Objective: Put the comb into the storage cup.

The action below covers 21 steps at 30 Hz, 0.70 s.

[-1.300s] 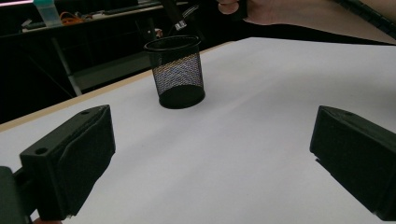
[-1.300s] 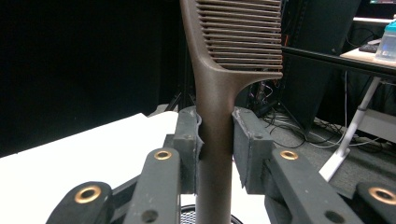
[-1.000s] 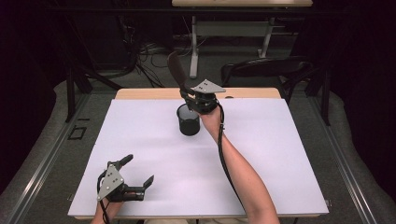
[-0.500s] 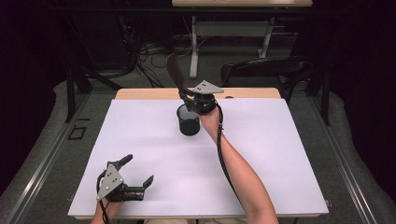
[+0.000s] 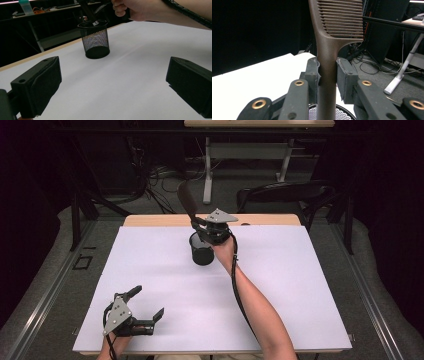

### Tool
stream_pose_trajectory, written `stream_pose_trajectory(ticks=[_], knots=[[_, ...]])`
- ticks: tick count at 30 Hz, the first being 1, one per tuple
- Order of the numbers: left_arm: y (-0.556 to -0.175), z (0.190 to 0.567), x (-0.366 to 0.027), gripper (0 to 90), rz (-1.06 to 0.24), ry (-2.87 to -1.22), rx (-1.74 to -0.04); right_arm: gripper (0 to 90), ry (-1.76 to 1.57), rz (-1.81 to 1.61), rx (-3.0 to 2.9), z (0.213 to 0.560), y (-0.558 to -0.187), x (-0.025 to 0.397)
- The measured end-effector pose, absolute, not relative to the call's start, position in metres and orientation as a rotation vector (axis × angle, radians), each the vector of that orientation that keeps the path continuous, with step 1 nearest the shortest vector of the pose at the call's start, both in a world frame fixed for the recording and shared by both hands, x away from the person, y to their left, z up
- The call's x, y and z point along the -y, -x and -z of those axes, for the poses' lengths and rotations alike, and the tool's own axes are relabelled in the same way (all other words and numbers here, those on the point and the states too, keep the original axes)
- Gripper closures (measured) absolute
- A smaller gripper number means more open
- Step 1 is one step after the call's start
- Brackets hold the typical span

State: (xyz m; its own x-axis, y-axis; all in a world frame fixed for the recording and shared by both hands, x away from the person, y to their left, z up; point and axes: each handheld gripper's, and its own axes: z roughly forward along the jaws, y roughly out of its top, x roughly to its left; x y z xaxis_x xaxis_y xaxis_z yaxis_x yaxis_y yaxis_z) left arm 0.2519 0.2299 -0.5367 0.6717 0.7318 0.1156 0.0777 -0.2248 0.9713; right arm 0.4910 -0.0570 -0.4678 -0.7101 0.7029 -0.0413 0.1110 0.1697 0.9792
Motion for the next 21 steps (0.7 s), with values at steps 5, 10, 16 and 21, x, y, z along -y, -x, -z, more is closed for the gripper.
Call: stream_pose_trajectory(ticks=[5,10,16,21], knots=[[-0.2516,0.5366,-0.23,0.0,-0.693,-1.712,-0.656,72.7,-0.765,-1.567,-1.967,0.4696,-0.4915,0.0569],[-0.2516,0.5361,-0.2306,0.0,-0.693,-1.707,-0.653,72.7,-0.769,-1.57,-1.969,0.4712,-0.492,0.0564],[-0.2512,0.5358,-0.2313,0.0,-0.696,-1.701,-0.658,72.7,-0.764,-1.562,-1.976,0.4745,-0.4919,0.0565],[-0.2514,0.536,-0.2307,0.0,-0.694,-1.703,-0.655,72.7,-0.766,-1.555,-1.987,0.4778,-0.4927,0.0575]])
